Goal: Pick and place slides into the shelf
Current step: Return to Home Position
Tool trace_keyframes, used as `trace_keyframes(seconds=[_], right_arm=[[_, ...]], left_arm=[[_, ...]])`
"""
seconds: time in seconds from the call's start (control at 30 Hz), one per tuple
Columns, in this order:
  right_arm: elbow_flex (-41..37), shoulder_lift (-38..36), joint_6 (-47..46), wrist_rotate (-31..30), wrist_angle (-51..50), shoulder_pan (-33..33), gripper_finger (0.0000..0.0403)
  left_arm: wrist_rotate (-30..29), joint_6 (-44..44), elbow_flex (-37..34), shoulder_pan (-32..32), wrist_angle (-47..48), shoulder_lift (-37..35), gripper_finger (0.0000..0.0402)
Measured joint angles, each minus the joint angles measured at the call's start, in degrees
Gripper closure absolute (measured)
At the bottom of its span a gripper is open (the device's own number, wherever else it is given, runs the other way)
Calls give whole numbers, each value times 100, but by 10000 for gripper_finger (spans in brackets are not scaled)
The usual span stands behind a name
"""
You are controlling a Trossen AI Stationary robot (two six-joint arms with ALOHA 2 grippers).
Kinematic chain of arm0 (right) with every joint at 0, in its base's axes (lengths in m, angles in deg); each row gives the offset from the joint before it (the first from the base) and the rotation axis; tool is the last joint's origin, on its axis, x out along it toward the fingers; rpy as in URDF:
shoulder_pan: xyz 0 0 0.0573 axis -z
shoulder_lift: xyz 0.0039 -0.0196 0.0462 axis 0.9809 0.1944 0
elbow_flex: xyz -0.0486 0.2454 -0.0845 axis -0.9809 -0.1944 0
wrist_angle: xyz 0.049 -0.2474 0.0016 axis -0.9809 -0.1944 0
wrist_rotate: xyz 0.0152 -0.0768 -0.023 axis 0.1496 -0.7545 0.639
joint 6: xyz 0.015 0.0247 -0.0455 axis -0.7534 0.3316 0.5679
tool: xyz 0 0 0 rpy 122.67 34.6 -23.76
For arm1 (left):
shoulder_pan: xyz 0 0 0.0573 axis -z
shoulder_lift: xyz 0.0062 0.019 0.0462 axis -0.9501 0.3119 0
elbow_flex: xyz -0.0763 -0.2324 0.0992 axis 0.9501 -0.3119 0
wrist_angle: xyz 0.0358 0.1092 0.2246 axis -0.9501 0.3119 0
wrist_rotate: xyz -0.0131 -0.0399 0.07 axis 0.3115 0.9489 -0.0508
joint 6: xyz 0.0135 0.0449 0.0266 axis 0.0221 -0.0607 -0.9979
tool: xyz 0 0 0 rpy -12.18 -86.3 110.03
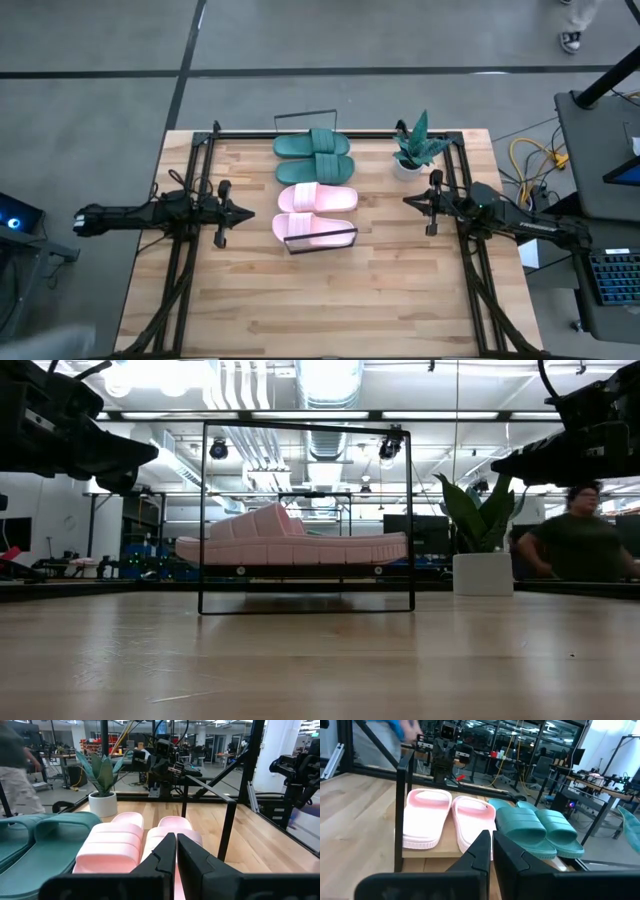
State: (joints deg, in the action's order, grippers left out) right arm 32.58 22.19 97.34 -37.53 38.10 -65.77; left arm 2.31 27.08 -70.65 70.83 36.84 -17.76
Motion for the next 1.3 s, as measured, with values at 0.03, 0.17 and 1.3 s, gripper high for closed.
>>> trace_keyframes(seconds=[0.03,0.17,1.3], right_arm=[[2,0,2,0,1,0,394],[2,1,19,0,0,0,394],[4,1,85,0,1,-2,394]], left_arm=[[-1,0,-1,2,0,0,402],[1,0,-1,2,0,2,402],[-1,0,-3,2,0,0,402]])
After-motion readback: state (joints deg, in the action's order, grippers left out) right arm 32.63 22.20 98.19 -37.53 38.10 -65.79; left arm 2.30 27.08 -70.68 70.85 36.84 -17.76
